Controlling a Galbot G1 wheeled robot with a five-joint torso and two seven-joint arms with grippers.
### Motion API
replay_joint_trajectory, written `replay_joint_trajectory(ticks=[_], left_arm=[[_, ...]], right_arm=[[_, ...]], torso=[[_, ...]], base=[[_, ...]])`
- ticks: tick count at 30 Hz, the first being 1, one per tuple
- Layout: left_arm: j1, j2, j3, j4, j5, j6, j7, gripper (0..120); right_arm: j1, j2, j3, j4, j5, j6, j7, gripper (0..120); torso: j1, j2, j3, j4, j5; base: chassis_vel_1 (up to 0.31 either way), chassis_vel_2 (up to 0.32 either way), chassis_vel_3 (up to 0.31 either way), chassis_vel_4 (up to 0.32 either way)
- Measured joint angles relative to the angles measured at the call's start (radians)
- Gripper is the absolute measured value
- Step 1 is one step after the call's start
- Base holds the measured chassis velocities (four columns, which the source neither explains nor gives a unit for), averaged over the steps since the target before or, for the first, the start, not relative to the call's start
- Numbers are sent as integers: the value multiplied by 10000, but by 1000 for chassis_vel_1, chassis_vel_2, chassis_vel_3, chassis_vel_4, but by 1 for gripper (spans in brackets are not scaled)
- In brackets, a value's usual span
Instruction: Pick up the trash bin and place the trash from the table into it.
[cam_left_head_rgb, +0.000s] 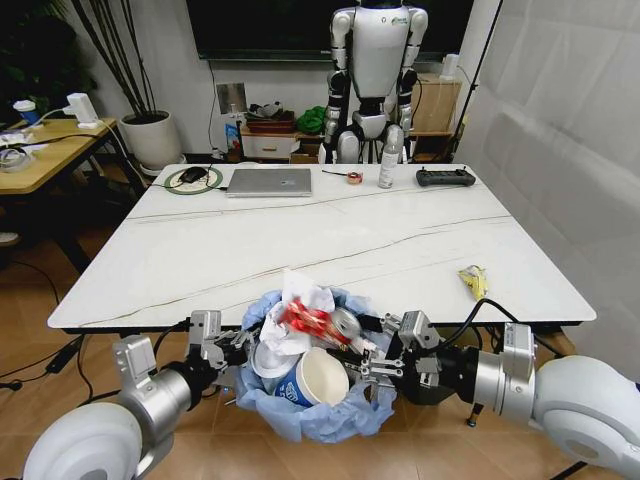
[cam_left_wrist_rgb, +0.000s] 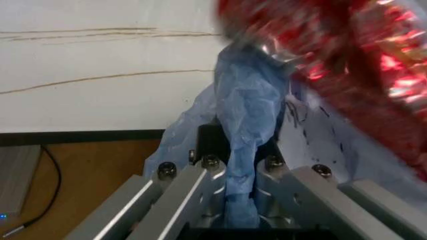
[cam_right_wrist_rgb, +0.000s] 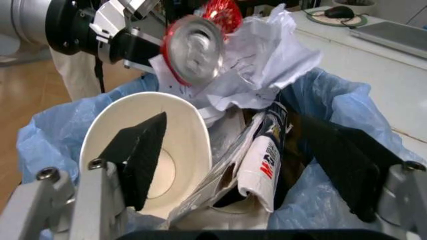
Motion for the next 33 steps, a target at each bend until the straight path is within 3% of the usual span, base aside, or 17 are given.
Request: replay_joint_trajectory(ticks=[4,19,33], left_arm=[[-18,-2,7,8,-1,0,0,0],[145,23,-32,5,24,38,-21,0],[362,230,-184,-34,19,178,-168,0]], right_arm=[[7,1,9,-8,-1,16,-16,84],[78,80,92,-36,90,130,-11,86],[279,210,263,-41,372,332,9,100]], torso=[[0,0,0,0,0],[0,0,0,0,0],[0,0,0,0,0]], base=[[0,0,0,0],[0,0,0,0],[0,0,0,0]])
